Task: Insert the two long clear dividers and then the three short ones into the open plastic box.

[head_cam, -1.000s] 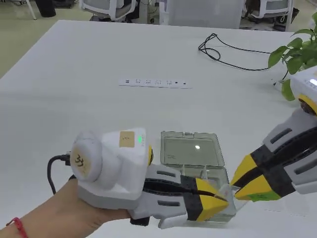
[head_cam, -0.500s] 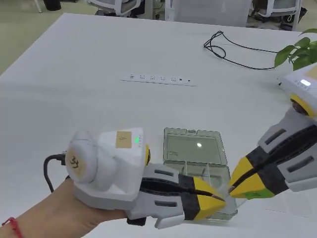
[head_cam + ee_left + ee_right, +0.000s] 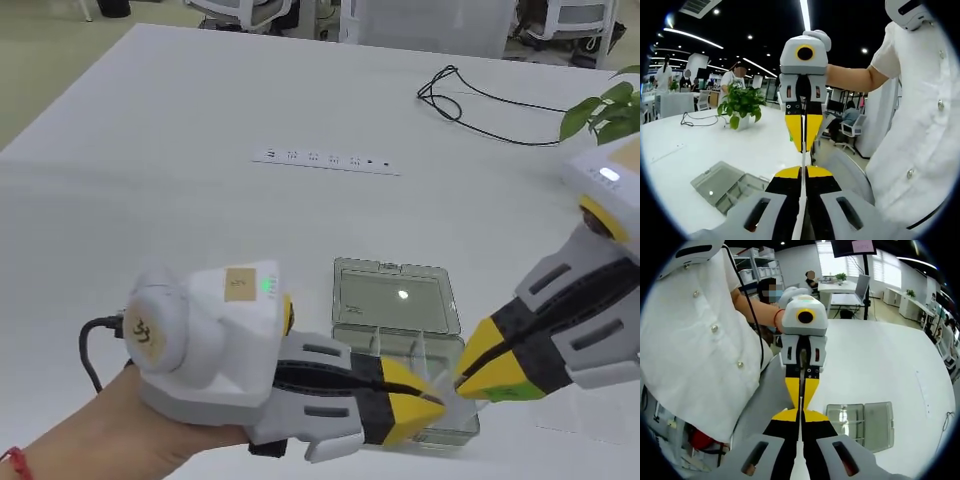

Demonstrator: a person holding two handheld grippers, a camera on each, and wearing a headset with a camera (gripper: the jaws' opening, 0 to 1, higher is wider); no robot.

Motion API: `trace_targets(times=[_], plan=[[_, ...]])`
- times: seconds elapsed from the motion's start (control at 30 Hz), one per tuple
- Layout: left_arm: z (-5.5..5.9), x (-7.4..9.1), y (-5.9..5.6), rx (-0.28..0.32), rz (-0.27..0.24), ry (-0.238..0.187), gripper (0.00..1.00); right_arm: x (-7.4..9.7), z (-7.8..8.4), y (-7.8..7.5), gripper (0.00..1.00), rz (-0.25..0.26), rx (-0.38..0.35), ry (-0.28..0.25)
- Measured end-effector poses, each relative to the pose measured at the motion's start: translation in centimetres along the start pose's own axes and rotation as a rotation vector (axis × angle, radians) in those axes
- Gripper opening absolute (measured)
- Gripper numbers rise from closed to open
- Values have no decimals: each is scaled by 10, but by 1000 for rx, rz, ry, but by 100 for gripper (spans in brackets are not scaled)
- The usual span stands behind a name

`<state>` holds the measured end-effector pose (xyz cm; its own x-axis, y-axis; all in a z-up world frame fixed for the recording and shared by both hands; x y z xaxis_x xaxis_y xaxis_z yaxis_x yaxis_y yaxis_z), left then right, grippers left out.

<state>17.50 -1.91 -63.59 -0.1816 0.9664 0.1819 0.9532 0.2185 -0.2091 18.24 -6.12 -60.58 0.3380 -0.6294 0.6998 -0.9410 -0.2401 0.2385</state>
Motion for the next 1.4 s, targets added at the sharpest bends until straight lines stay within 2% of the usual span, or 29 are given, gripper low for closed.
trace_targets(times=[0.17, 0.47, 0.63, 0.87, 1.03, 1.23, 1.4], plan=[[5, 6, 6, 4, -34, 6, 0, 5, -3, -5, 2, 21, -6, -18], [11, 20, 21, 19, -119, 17, 11, 14, -9, -19, 2, 75, -6, -43], [20, 29, 30, 24, -166, 41, 18, 12, -12, -31, 2, 116, -15, -56], [32, 42, 42, 32, -230, 65, 29, 4, -12, -48, 2, 145, -18, -55], [40, 48, 50, 47, -268, 74, 43, -5, -9, -64, 2, 178, -30, -61], [49, 56, 60, 58, -316, 77, 58, -22, 8, -88, 2, 203, -54, -57], [55, 59, 65, 66, -333, 79, 67, -35, 15, -98, 2, 206, -66, -58]])
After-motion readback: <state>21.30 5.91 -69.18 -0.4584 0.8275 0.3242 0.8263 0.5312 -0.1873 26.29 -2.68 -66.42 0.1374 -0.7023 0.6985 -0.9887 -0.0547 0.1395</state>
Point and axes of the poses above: the centre of the closed fingertips' face, and the gripper's own axes: x roughly backward along the fingers, y roughly to its left, z roughly out of its underside, the point moved 3 cm from there along x, roughly backward along the fingers, and after that the axes turned 5 degrees about -z, right-handed, at the moved point
